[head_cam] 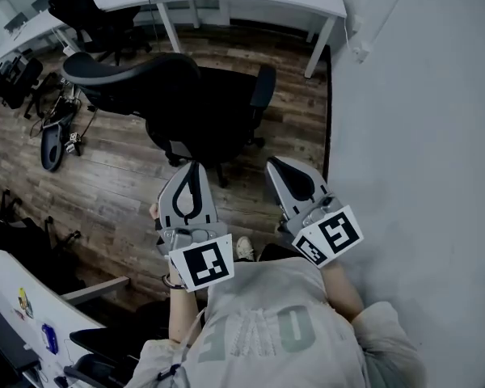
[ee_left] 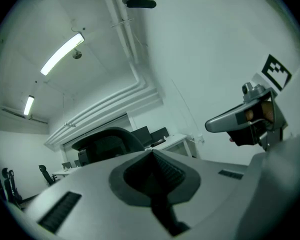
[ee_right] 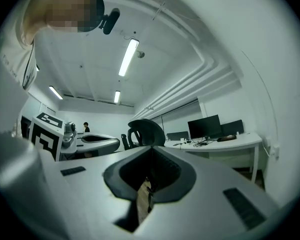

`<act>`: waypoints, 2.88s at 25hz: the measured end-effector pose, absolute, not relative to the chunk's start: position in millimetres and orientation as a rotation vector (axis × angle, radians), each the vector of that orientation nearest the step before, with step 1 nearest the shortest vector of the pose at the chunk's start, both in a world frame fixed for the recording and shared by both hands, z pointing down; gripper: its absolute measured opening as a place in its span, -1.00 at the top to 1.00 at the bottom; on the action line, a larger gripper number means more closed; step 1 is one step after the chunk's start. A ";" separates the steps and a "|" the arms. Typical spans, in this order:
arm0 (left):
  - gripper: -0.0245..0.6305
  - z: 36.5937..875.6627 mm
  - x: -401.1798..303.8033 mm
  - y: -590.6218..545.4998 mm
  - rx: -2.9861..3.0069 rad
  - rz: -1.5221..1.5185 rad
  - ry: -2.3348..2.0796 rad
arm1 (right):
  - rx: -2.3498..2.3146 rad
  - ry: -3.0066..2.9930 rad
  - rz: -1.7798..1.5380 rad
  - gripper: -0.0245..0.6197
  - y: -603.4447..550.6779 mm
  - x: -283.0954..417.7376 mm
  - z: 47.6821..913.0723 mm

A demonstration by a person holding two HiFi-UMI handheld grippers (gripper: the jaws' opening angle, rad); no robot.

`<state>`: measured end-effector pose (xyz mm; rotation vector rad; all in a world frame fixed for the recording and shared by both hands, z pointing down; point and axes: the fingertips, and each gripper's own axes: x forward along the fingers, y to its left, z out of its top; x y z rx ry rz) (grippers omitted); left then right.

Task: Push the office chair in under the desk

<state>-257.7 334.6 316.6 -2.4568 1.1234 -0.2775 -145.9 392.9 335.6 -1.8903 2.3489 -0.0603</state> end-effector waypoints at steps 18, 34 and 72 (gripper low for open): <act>0.88 300.4 -240.7 220.5 -2.314 -0.338 1.307 | -1.707 2.542 0.076 0.86 254.1 -112.9 324.1; 0.87 308.7 -236.7 162.0 -2.235 -0.448 1.586 | -1.051 2.885 -0.016 0.55 158.9 -147.7 310.7; 0.20 326.8 -397.5 63.7 -2.260 -0.426 1.937 | -0.933 3.153 0.169 0.51 113.3 -272.2 318.5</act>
